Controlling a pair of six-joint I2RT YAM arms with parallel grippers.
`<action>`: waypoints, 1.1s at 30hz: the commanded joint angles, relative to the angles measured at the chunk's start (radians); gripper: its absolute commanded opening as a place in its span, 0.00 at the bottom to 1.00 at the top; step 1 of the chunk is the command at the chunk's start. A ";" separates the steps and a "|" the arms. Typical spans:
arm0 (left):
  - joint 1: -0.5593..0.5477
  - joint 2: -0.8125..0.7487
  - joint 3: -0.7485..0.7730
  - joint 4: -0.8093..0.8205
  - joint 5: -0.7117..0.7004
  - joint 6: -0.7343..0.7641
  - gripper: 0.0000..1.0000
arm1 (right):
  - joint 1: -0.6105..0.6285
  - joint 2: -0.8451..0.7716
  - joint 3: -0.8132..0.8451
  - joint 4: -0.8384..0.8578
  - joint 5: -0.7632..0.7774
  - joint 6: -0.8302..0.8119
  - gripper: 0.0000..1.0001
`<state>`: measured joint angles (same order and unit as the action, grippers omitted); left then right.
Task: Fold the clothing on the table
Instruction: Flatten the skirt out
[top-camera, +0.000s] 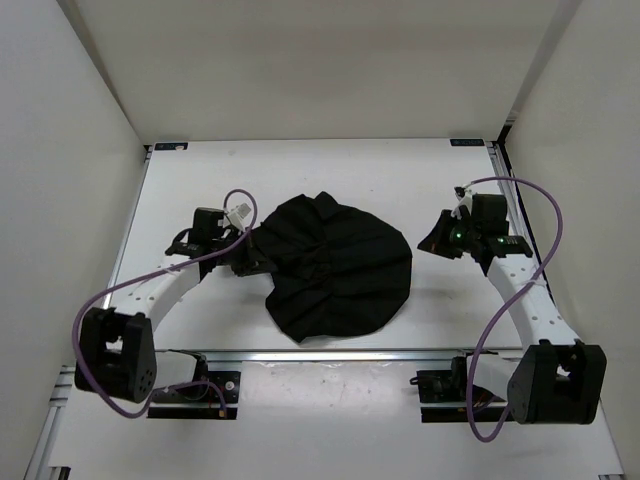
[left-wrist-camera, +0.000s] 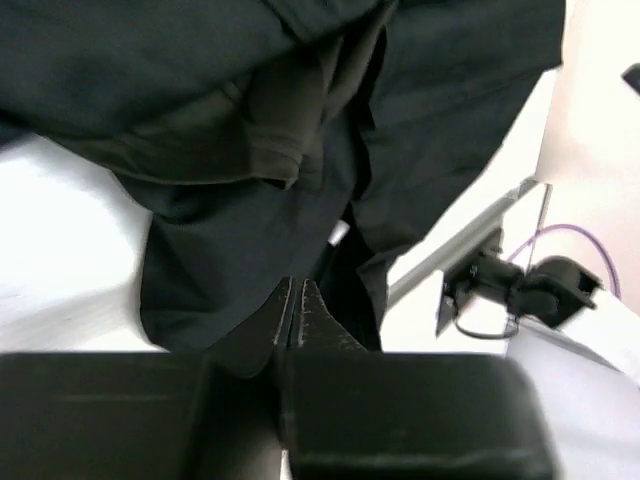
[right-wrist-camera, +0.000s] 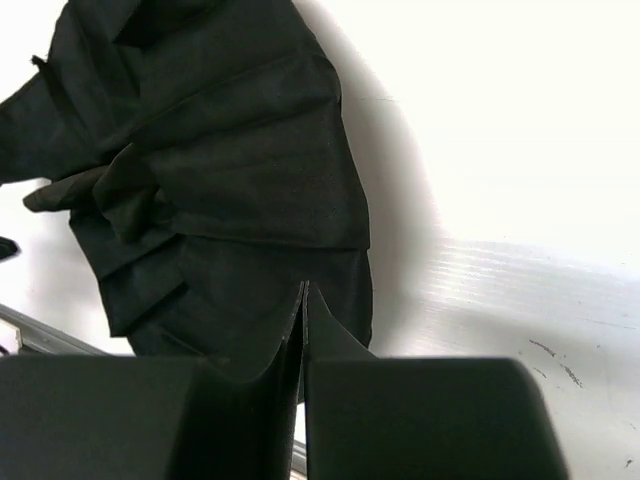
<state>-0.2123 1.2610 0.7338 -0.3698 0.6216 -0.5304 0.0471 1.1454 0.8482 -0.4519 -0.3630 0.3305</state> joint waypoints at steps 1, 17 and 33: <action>-0.027 -0.029 -0.029 0.064 0.134 0.014 0.11 | 0.013 -0.003 0.029 0.009 0.035 -0.007 0.04; -0.010 -0.112 -0.200 0.226 0.116 -0.098 0.66 | 0.138 0.300 0.031 0.088 -0.123 0.036 0.40; -0.081 -0.068 -0.182 0.204 0.067 -0.095 0.04 | 0.079 0.215 0.120 -0.071 0.062 -0.074 0.90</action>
<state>-0.2798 1.1900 0.5358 -0.1646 0.7052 -0.6300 0.1829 1.4349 0.9482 -0.4812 -0.3595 0.3038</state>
